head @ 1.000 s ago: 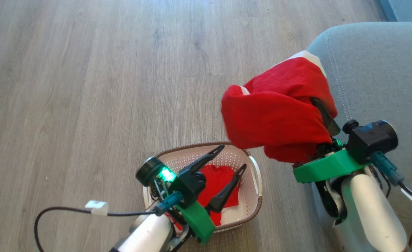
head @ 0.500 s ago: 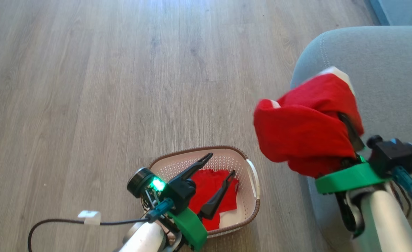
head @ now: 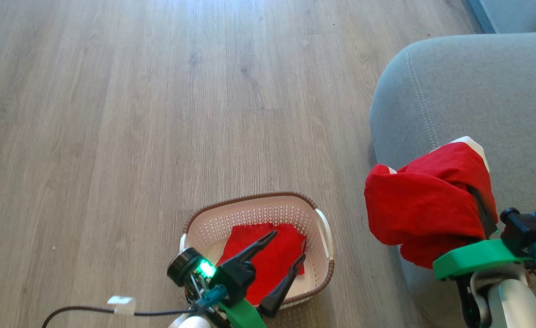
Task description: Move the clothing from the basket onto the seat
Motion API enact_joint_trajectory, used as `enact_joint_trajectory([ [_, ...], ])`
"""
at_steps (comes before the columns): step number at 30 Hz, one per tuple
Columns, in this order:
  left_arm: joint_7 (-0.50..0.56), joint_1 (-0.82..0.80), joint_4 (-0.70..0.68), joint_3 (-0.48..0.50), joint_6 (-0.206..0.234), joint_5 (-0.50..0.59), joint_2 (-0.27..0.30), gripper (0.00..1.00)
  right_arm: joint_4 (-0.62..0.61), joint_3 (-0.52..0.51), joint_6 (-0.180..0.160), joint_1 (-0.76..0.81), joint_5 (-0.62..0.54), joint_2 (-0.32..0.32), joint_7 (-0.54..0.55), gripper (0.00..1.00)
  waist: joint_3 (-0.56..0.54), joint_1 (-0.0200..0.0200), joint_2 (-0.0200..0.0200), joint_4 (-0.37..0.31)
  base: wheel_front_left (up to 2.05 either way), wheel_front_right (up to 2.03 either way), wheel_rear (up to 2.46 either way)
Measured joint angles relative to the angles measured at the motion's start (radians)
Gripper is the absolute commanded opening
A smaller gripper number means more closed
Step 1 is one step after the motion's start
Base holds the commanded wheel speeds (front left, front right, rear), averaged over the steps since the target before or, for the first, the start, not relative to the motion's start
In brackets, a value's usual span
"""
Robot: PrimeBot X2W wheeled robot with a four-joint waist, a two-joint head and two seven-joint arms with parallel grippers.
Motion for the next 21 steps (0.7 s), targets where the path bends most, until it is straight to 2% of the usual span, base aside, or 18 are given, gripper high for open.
enact_joint_trajectory([
  [11,0.0,0.002,0.01,0.005,0.0,0.0,0.0,1.0,0.004,-0.011,0.0,-0.001,0.003,0.001,0.0,0.0,0.012,0.0,0.0,-0.003,0.0,0.0,0.0],
  [21,0.0,0.002,0.006,0.007,0.0,0.0,-0.001,1.0,-0.016,-0.011,0.0,-0.022,0.002,0.002,0.0,0.0,0.014,0.0,0.0,-0.058,0.0,0.0,0.0],
])
